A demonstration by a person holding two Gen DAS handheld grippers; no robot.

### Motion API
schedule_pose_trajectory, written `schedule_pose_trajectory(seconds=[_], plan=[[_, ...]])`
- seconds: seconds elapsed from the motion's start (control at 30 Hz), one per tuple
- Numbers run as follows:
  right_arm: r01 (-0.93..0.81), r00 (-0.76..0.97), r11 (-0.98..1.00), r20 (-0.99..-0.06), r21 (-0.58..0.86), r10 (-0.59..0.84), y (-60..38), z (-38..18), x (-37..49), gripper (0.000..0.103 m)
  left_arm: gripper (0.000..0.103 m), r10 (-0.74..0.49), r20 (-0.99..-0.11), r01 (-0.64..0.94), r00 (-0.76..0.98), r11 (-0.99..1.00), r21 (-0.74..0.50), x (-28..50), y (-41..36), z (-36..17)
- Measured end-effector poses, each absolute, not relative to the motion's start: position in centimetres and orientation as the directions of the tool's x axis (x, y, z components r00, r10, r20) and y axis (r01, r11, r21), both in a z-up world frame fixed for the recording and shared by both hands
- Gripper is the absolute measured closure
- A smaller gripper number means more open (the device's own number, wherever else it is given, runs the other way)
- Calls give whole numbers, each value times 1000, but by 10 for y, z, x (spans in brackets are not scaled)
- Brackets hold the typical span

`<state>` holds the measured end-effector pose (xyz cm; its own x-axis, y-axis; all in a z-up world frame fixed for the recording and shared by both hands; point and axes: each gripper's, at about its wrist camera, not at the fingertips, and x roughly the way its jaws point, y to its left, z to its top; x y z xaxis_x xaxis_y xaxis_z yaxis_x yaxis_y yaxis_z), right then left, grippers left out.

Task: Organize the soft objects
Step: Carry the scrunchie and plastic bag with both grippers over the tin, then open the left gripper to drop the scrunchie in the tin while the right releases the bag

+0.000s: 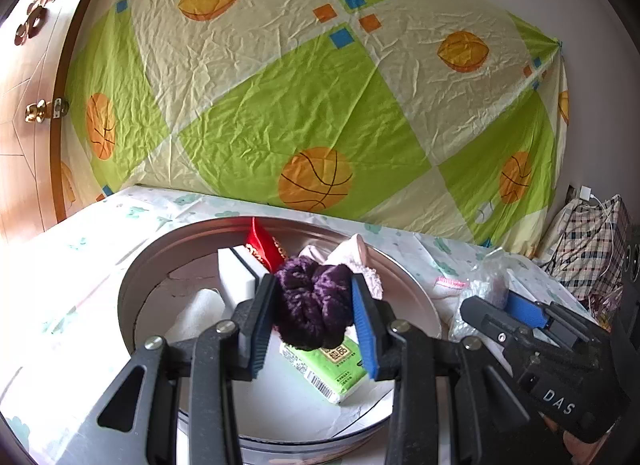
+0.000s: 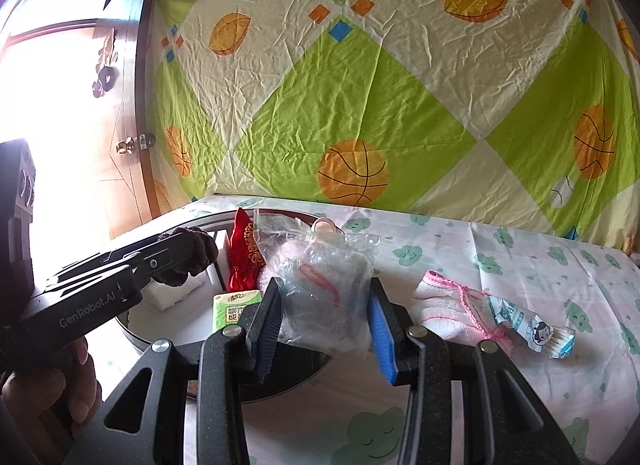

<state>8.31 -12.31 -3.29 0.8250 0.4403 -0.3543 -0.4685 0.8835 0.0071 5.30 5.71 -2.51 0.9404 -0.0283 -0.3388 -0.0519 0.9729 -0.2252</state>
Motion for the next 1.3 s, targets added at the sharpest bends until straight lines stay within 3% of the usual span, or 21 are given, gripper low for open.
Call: schedule_pose_trajectory(seconds=[0.23, 0.83, 1.3], plan=[[-528, 764, 845, -390, 79, 514, -111, -17, 104, 60, 67, 30, -366, -106, 930, 976, -189, 62, 76, -15], [-618, 655, 785, -521, 46, 546, -33, -24, 154, 59, 67, 111, -513, -203, 851, 971, -127, 104, 122, -24], [-623, 651, 781, -531, 35, 543, -24, -30, 160, 59, 66, 124, -542, -215, 831, 971, -106, 115, 123, -31]])
